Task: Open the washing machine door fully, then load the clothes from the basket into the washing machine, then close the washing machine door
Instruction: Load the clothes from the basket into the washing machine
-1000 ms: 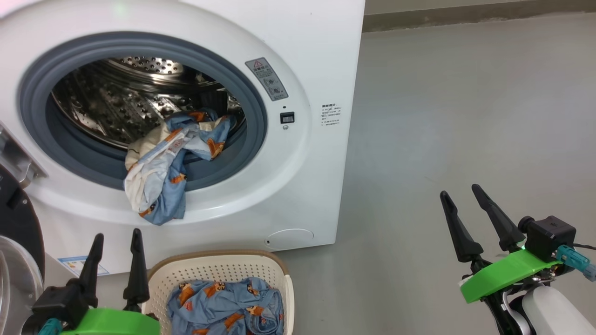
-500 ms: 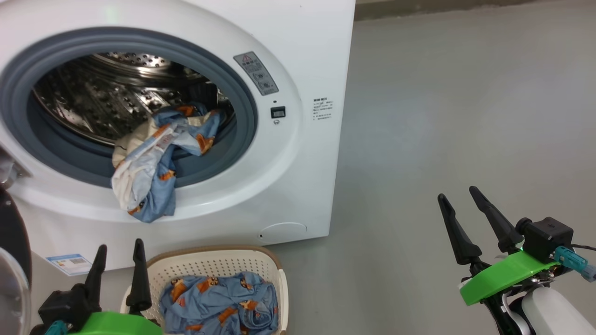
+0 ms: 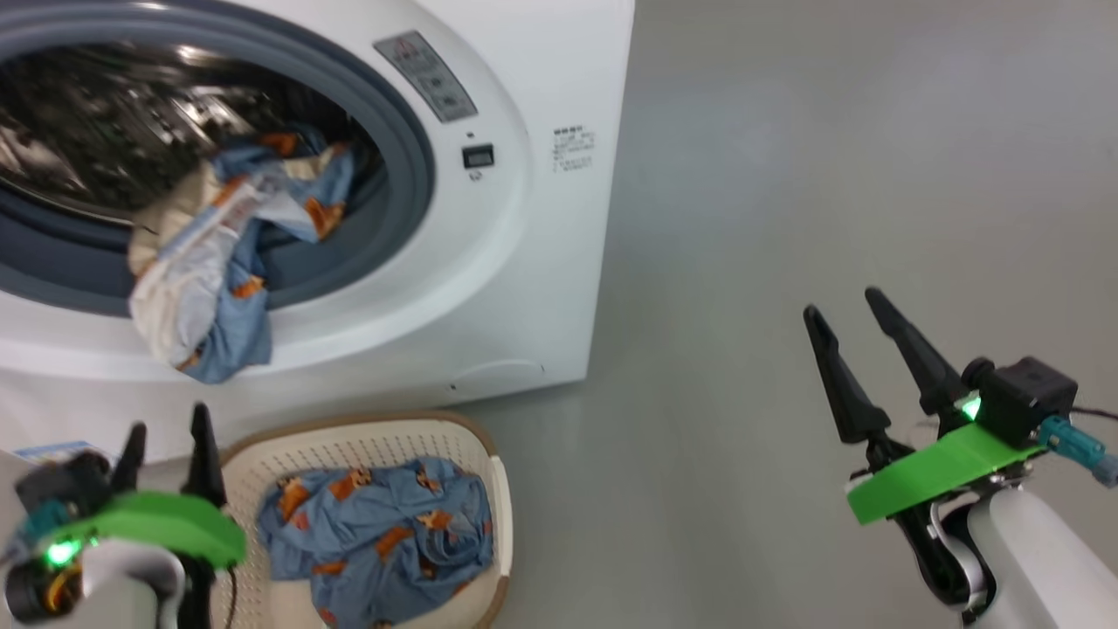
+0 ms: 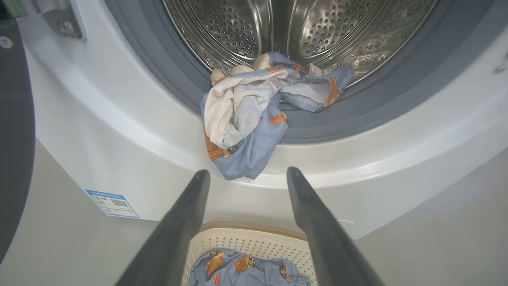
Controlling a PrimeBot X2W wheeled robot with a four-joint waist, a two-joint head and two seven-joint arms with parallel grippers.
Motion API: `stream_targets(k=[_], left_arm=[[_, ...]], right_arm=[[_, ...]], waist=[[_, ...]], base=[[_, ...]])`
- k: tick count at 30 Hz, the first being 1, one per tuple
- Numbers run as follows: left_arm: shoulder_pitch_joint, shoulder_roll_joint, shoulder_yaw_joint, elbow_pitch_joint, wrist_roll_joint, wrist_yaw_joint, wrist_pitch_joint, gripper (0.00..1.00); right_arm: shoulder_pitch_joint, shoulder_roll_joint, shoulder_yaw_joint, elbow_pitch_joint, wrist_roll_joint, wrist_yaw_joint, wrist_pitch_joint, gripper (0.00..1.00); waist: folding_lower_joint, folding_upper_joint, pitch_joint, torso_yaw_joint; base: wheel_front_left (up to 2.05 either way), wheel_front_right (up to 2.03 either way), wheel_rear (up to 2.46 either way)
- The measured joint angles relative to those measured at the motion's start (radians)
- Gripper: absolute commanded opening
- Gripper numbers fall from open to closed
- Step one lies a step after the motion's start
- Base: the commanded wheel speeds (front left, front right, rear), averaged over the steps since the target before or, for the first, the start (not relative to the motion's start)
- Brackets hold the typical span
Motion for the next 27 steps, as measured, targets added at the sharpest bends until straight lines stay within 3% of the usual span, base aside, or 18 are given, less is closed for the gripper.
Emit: stream_targets(k=[14, 23, 27], left_arm=[[-0.321, 0.098, -0.044, 0.312, -0.059, -0.007, 0.000, 1.00], [-0.430, 0.141, -0.047, 0.402, -0.082, -0.007, -0.020, 1.00], [-0.452, 0.151, -0.039, 0.377, -0.083, -0.005, -0.030, 1.00]], right_arm=[[-0.076, 0.007, -0.037, -0.086, -0.046, 0.000, 0.000, 1.00], [-0.100, 0.023, -0.051, -0.102, -0.057, 0.000, 0.000, 1.00], [-0.102, 0.027, -0.059, -0.103, -0.063, 0.000, 0.000, 1.00]], waist=[[0.0000, 0.0000, 0.213, -0.053], [0.0000, 0.0000, 0.324, -0.085], [0.0000, 0.0000, 0.351, -0.097]], base=[[0.00, 0.00, 0.00], [0.00, 0.00, 0.00], [0.00, 0.00, 0.00]])
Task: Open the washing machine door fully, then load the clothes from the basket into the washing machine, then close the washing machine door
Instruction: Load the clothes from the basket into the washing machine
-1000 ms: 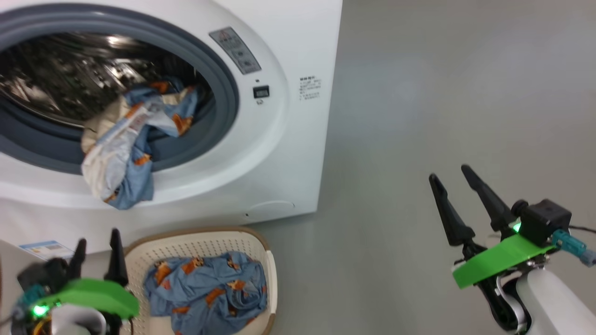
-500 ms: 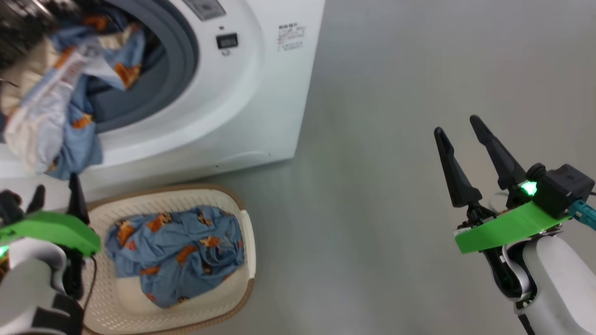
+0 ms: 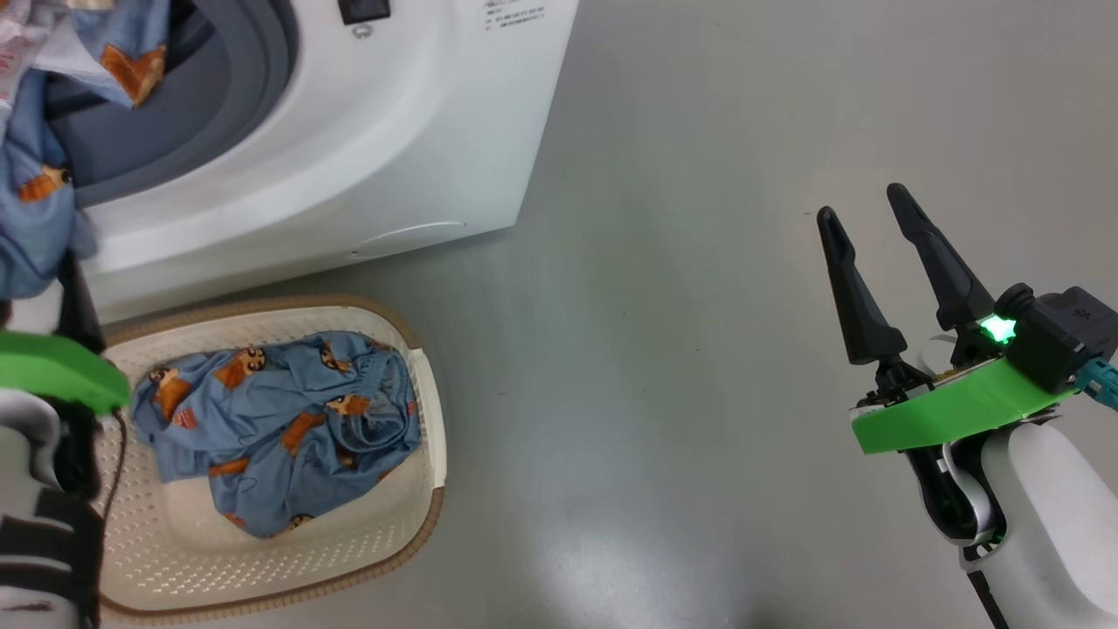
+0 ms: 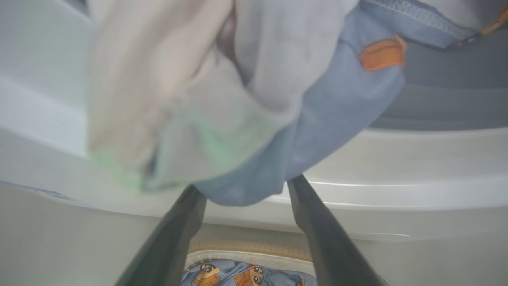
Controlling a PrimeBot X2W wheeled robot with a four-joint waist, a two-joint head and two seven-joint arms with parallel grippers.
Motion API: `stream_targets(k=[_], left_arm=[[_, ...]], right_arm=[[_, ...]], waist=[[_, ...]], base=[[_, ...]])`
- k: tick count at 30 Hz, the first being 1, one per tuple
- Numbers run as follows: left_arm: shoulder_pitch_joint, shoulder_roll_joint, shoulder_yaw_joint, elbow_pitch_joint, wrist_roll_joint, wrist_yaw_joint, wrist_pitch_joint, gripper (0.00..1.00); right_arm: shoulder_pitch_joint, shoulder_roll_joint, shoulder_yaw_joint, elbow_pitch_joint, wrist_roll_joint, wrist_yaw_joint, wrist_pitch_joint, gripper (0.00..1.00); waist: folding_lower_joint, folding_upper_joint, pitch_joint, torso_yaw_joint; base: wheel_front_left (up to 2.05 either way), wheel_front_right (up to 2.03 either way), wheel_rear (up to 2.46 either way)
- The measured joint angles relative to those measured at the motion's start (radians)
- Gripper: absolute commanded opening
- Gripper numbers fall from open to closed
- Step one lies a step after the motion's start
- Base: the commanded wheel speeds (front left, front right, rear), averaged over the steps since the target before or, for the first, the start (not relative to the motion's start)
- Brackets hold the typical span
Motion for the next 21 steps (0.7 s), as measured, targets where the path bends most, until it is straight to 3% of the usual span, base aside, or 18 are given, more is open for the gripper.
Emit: stream_targets(k=[6, 7, 8, 21], left_arm=[[0.030, -0.002, 0.042, -0.132, 0.033, 0.020, 0.000, 1.00], [0.033, -0.005, 0.048, -0.142, 0.040, 0.020, -0.001, 0.94], [0.035, -0.008, 0.051, -0.149, 0.045, 0.020, -0.001, 0.00], [0.123, -0.049, 0.052, -0.286, 0.103, 0.005, -0.007, 0.00]], right_arm=[[-0.003, 0.003, -0.001, 0.002, 0.000, 0.000, 0.000, 1.00], [-0.003, 0.003, -0.001, 0.004, 0.000, 0.000, 0.000, 1.00], [-0.003, 0.003, -0.001, 0.006, 0.000, 0.000, 0.000, 1.00], [-0.003, 0.010, 0.012, 0.030, 0.001, 0.000, 0.000, 1.00]], waist=[[0.0000, 0.0000, 0.001, 0.009], [0.0000, 0.0000, -0.001, 0.011], [-0.0001, 0.0000, -0.003, 0.014], [0.0000, 0.0000, -0.049, 0.035]], base=[[0.00, 0.00, 0.00], [0.00, 0.00, 0.00], [0.00, 0.00, 0.00], [0.00, 0.00, 0.00]])
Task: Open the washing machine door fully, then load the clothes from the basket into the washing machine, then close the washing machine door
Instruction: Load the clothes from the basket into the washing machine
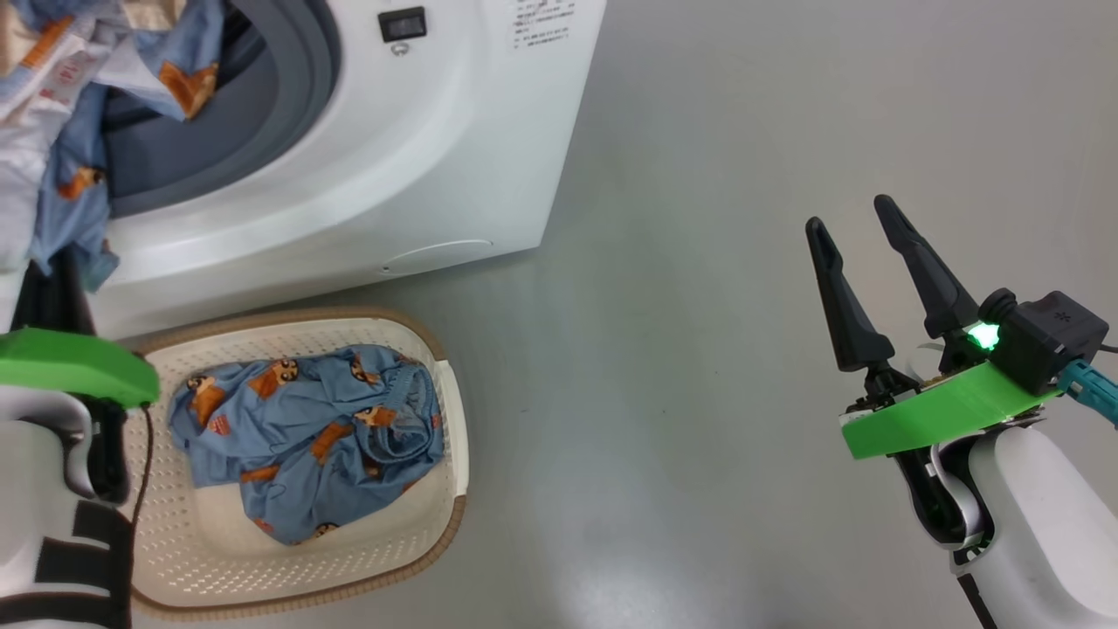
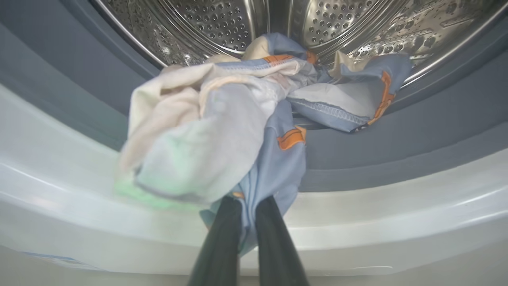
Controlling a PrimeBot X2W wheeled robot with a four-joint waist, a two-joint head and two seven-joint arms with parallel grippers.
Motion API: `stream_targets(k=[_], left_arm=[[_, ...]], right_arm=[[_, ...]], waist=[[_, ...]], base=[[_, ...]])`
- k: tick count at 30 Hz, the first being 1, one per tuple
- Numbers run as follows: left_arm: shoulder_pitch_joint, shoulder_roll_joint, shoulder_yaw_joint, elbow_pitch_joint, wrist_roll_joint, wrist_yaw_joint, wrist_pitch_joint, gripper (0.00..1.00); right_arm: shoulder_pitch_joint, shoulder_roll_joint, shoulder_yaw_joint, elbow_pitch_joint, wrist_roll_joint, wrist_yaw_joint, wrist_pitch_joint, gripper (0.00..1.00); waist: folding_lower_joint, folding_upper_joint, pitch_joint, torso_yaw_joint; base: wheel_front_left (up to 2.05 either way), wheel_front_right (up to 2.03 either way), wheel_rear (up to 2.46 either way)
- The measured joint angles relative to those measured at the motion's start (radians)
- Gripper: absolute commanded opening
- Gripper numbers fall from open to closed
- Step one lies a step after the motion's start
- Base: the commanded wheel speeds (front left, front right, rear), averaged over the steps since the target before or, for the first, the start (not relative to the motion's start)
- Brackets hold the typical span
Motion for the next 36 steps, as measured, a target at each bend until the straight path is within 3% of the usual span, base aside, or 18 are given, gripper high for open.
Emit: stream_targets(k=[5, 9, 16, 27, 28, 29, 30, 36], left_arm=[[0.017, -0.011, -0.023, -0.110, 0.018, 0.000, 0.000, 0.00], [-0.012, -0.005, -0.074, -0.122, 0.020, -0.007, 0.000, 0.00], [-0.228, 0.053, -0.165, -0.022, 0.014, -0.007, 0.029, 0.00], [-0.528, 0.145, -0.238, 0.152, -0.021, -0.007, 0.186, 0.00], [-0.544, 0.149, -0.247, 0.163, -0.029, -0.007, 0.210, 0.05], [-0.558, 0.153, -0.257, 0.174, -0.035, -0.007, 0.228, 0.47], [-0.570, 0.157, -0.270, 0.187, -0.038, -0.007, 0.253, 1.00], [-0.610, 0.161, -0.321, 0.259, -0.078, -0.007, 0.382, 1.00]], right_arm=[[0.000, 0.007, 0.003, 0.006, 0.001, 0.000, 0.000, 1.00], [0.000, 0.009, 0.008, 0.005, 0.001, 0.000, 0.000, 1.00], [-0.005, 0.026, 0.005, -0.002, 0.005, 0.000, 0.000, 1.00], [-0.026, 0.074, -0.009, -0.018, 0.005, 0.000, 0.000, 1.00], [-0.026, 0.075, -0.010, -0.018, 0.005, 0.000, 0.000, 1.00], [-0.026, 0.075, -0.011, -0.018, 0.005, 0.000, 0.000, 1.00], [-0.026, 0.076, -0.012, -0.018, 0.005, 0.000, 0.000, 1.00], [-0.028, 0.079, -0.014, -0.010, 0.004, 0.000, 0.000, 1.00]], waist=[[0.0000, 0.0000, -0.005, 0.010], [0.0000, 0.0000, 0.010, 0.007], [0.0000, 0.0000, 0.066, -0.019], [0.0000, 0.0000, 0.154, -0.112], [0.0000, 0.0000, 0.160, -0.119], [0.0000, 0.0000, 0.165, -0.125], [0.0000, 0.0000, 0.169, -0.131], [0.0000, 0.0000, 0.169, -0.133]], base=[[0.00, 0.00, 0.00], [0.00, 0.00, 0.00], [0.00, 0.00, 0.00], [0.00, 0.00, 0.00], [0.00, 0.00, 0.00], [0.00, 0.00, 0.00], [0.00, 0.00, 0.00], [0.00, 0.00, 0.00]])
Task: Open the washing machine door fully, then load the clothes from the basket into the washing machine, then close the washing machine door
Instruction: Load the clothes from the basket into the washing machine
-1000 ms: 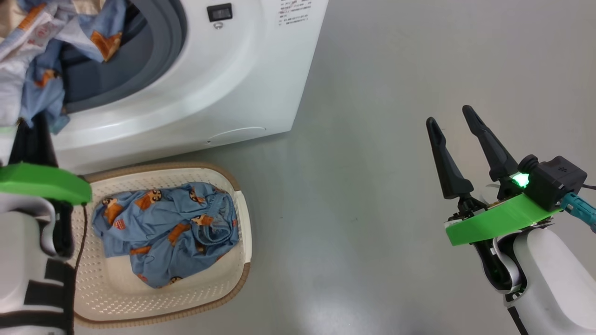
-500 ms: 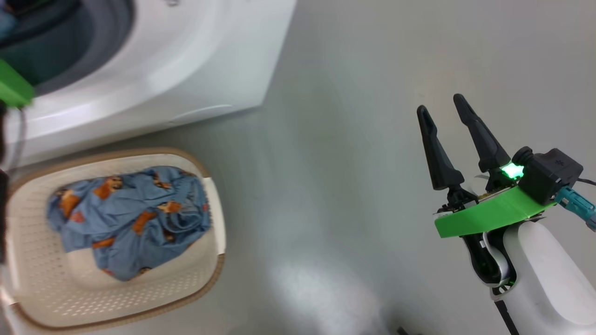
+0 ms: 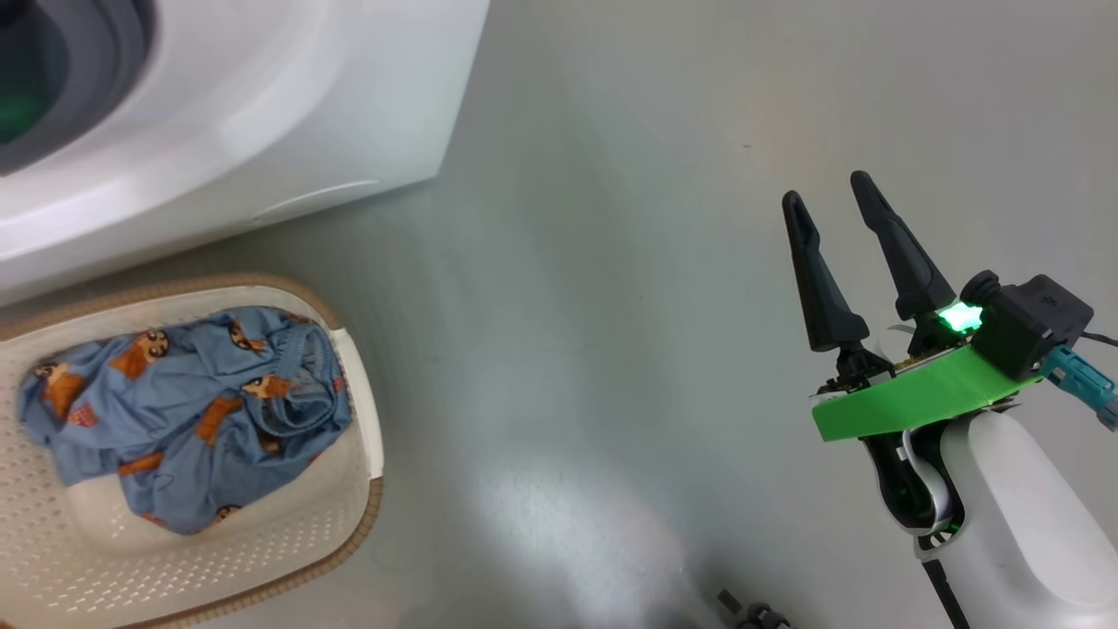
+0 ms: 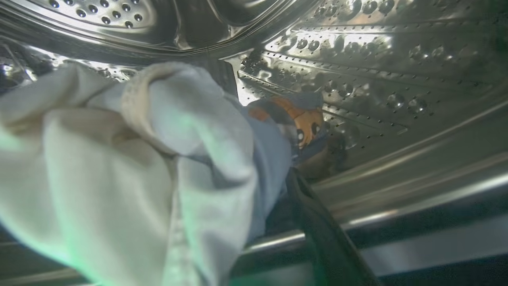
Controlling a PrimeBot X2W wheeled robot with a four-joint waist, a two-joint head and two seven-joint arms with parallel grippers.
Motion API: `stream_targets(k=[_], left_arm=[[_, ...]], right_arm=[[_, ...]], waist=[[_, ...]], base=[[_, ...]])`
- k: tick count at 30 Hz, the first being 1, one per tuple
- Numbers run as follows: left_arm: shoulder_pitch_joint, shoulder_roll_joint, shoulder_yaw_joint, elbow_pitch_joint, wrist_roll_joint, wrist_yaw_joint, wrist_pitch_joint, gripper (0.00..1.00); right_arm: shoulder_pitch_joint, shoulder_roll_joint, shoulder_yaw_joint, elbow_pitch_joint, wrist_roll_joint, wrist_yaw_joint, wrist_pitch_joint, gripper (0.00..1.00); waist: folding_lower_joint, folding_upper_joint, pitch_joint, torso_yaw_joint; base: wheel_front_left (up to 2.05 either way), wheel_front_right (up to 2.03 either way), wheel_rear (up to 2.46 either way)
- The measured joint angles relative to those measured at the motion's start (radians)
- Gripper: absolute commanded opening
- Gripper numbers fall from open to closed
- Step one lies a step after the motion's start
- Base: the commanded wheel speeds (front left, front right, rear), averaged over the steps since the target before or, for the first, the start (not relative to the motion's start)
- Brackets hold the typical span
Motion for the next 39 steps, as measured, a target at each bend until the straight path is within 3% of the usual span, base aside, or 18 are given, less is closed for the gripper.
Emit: stream_targets(k=[4, 14, 24, 29, 39], left_arm=[[0.003, -0.001, -0.019, 0.014, -0.014, 0.000, -0.032, 1.00], [0.169, -0.071, -0.048, 0.008, -0.069, 0.000, -0.305, 1.00], [0.394, -0.118, -0.073, -0.069, -0.128, 0.000, -0.375, 1.00], [0.518, -0.128, -0.033, -0.212, -0.125, 0.002, -0.380, 1.00], [0.842, -0.165, 0.070, -0.518, -0.054, 0.058, -0.382, 1.00]], right_arm=[[-0.008, -0.001, 0.005, 0.020, 0.000, 0.000, 0.000, 1.00], [-0.007, -0.026, 0.019, 0.050, 0.005, 0.000, 0.000, 1.00], [0.038, -0.055, 0.032, 0.089, 0.016, 0.000, 0.000, 1.00], [0.070, -0.066, 0.033, 0.100, 0.035, 0.000, 0.000, 1.00], [0.128, -0.081, 0.032, 0.118, 0.043, 0.000, 0.000, 1.00]], waist=[[0.0000, 0.0000, -0.022, 0.014], [0.0000, 0.0000, -0.111, 0.060], [0.0000, 0.0000, -0.256, 0.108], [0.0000, 0.0000, -0.334, 0.137], [0.0000, 0.0000, -0.477, 0.204]], base=[[0.00, 0.00, 0.00], [0.00, 0.00, 0.00], [0.00, 0.00, 0.00], [0.00, 0.00, 0.00], [0.00, 0.00, 0.00]])
